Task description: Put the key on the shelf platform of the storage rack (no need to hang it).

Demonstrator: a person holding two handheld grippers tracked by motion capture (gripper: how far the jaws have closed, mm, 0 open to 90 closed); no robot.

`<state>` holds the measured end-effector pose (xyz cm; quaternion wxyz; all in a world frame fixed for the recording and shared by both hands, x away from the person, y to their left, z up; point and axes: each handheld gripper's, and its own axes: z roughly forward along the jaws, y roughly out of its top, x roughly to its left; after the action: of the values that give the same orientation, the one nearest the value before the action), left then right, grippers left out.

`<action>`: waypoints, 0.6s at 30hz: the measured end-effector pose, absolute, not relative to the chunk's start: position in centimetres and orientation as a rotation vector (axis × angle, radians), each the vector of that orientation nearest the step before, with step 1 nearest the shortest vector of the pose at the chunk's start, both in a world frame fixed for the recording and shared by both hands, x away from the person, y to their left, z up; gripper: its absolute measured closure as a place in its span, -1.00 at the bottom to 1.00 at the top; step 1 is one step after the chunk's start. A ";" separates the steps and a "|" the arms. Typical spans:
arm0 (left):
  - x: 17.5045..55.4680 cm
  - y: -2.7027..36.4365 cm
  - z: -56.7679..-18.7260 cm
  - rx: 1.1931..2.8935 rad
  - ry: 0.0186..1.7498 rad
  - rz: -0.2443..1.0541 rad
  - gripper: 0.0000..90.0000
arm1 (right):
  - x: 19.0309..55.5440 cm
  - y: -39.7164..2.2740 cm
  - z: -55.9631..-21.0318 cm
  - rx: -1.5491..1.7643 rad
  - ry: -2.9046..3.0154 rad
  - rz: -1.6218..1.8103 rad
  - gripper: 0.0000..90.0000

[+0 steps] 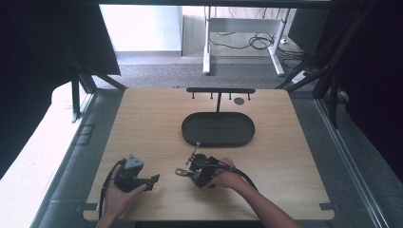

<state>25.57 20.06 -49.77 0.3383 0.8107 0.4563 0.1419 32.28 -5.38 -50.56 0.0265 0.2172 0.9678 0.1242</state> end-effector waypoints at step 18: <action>25.5 20.2 -49.5 2.099 1.191 0.373 -0.49 | 32.3 -5.6 -49.5 0.674 3.007 0.414 0.09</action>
<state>25.53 20.25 -49.55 0.3426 0.8076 0.4581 0.1434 32.27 -5.59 -49.48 0.0161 0.2168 0.9669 0.1333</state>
